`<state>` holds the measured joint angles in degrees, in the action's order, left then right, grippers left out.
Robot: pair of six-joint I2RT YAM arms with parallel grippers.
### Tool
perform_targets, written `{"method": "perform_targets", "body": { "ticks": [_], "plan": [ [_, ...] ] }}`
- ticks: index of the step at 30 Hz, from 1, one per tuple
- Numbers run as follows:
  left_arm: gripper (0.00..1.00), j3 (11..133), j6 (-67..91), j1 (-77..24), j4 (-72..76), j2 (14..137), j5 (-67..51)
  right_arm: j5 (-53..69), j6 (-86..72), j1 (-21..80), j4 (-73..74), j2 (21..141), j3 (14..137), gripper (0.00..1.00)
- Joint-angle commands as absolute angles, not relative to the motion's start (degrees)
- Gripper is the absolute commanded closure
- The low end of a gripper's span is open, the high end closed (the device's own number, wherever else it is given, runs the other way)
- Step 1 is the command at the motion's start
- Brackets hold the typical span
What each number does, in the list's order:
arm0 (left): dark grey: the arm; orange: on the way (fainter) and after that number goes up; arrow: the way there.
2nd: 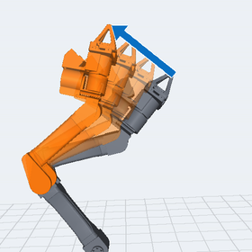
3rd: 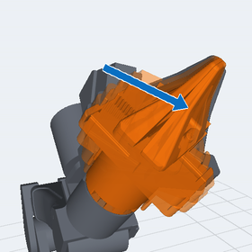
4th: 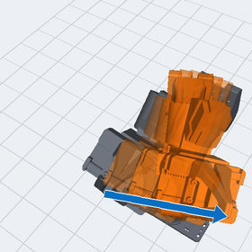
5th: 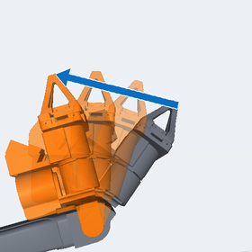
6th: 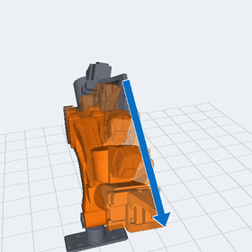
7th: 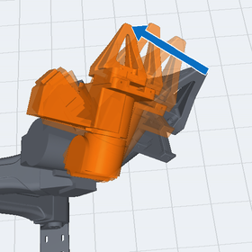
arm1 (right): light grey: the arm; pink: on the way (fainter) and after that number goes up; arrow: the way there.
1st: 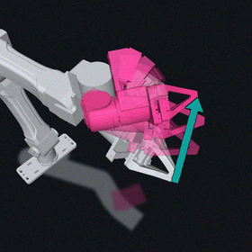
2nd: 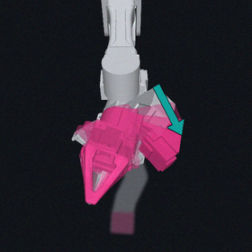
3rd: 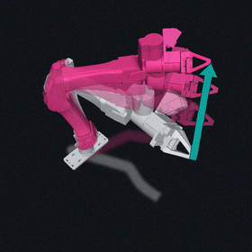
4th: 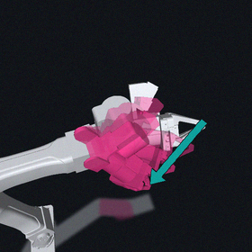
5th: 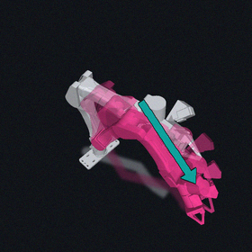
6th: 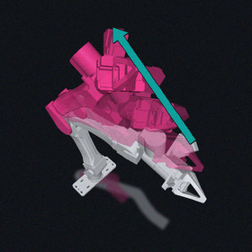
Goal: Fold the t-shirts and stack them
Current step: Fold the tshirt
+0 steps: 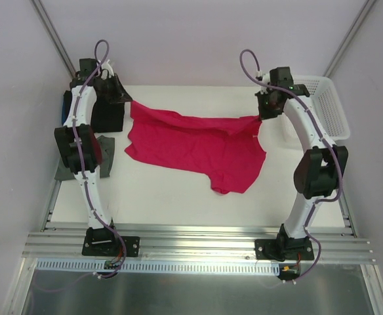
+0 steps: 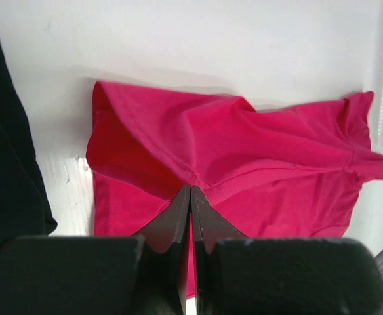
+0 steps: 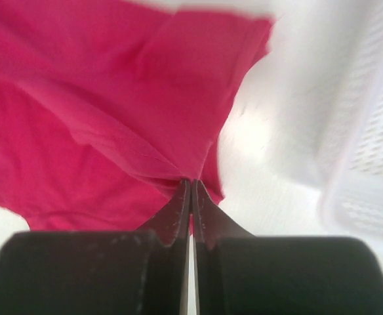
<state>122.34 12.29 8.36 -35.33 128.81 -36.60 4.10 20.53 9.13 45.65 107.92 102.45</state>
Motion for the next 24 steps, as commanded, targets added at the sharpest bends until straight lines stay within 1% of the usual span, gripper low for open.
{"method": "perform_targets", "body": {
  "ticks": [1,3,7,10,11,14,15,17,18,24],
  "plan": [
    [1.00,127.26,9.06,8.44,-35.16,120.24,-41.21,1.94,21.97,7.03,43.95,102.22,112.22,0.99],
    [1.00,127.88,6.96,7.04,-35.42,117.35,-42.36,1.76,23.54,6.59,43.07,100.12,115.82,0.99],
    [1.00,127.18,1.59,3.17,-37.43,110.76,-44.03,3.16,24.52,5.71,42.54,95.11,118.91,0.99],
    [1.00,124.90,0.53,0.19,-38.49,104.43,-44.30,5.53,22.51,2.74,44.29,90.64,120.49,0.99],
    [1.00,124.28,0.35,0.18,-39.11,102.76,-43.86,6.06,22.24,2.20,44.47,88.70,120.15,1.00],
    [1.00,121.30,-1.93,-4.55,-39.72,95.12,-40.70,7.03,23.37,0.97,45.52,81.23,118.66,0.99],
    [1.00,119.20,-3.24,-5.35,-39.81,91.10,-39.82,7.12,23.55,0.88,47.09,79.64,118.65,0.99],
    [1.00,116.82,-4.48,-7.02,-39.90,86.86,-37.98,7.29,23.55,0.18,48.86,74.11,117.52,0.99],
    [1.00,114.63,-5.00,-7.21,-39.90,83.18,-37.36,6.69,23.47,0.09,49.30,71.92,116.99,0.99],
    [1.00,109.17,-7.20,-7.21,-40.16,70.95,-33.67,2.65,24.34,0.18,51.68,58.37,113.39,0.99]
  ]
}}
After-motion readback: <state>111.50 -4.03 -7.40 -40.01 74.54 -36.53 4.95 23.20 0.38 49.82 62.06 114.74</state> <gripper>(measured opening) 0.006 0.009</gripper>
